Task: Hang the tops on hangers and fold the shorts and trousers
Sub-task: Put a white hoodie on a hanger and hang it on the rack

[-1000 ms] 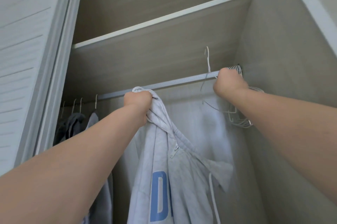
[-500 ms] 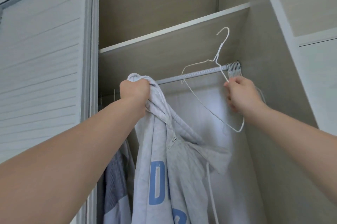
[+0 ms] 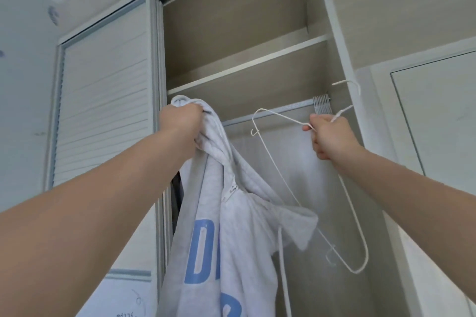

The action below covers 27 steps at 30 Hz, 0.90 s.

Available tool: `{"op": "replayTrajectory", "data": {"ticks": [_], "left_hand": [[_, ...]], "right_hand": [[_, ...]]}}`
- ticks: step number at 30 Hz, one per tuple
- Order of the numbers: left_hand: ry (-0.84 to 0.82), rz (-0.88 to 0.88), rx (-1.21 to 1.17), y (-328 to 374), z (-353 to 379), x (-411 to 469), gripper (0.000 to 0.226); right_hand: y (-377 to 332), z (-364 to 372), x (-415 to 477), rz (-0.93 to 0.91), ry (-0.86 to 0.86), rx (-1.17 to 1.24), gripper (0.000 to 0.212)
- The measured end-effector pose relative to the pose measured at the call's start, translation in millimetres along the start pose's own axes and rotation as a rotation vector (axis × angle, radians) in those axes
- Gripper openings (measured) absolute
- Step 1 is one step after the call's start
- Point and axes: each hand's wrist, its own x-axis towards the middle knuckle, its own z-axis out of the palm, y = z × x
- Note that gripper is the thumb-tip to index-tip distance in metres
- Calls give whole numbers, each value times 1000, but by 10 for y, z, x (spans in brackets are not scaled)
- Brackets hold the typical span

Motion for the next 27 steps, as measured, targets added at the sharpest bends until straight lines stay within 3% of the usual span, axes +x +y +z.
{"op": "replayTrajectory", "data": {"ticks": [2, 4, 5, 6, 8, 9, 16, 23, 27], "left_hand": [[-4, -32, -157, 167, -129, -223, 36], [59, 22, 13, 297, -217, -456, 53], [78, 52, 234, 300, -259, -597, 60], [100, 79, 224, 368, -303, -753, 61], [149, -41, -257, 516, -399, -1053, 44], [217, -64, -250, 490, -444, -1188, 35], [263, -60, 91, 548, -753, -2218, 33], [243, -305, 322, 329, -1134, -2963, 16], [192, -388, 380, 58, -1286, -3364, 12]], "right_hand": [[-205, -118, -160, -21, -54, 25, 29], [-423, -268, -321, -41, -90, 48, 29], [-527, -349, -402, -47, -111, 62, 30], [-620, -429, -488, -52, -139, 75, 31], [-779, -589, -680, -55, -205, 105, 33], [-834, -663, -786, -53, -238, 120, 34], [-991, -1218, -1697, 35, -432, 227, 33], [-907, -1893, -2692, 173, -524, 333, 30], [-702, -2128, -3319, 325, -658, 322, 34]]}}
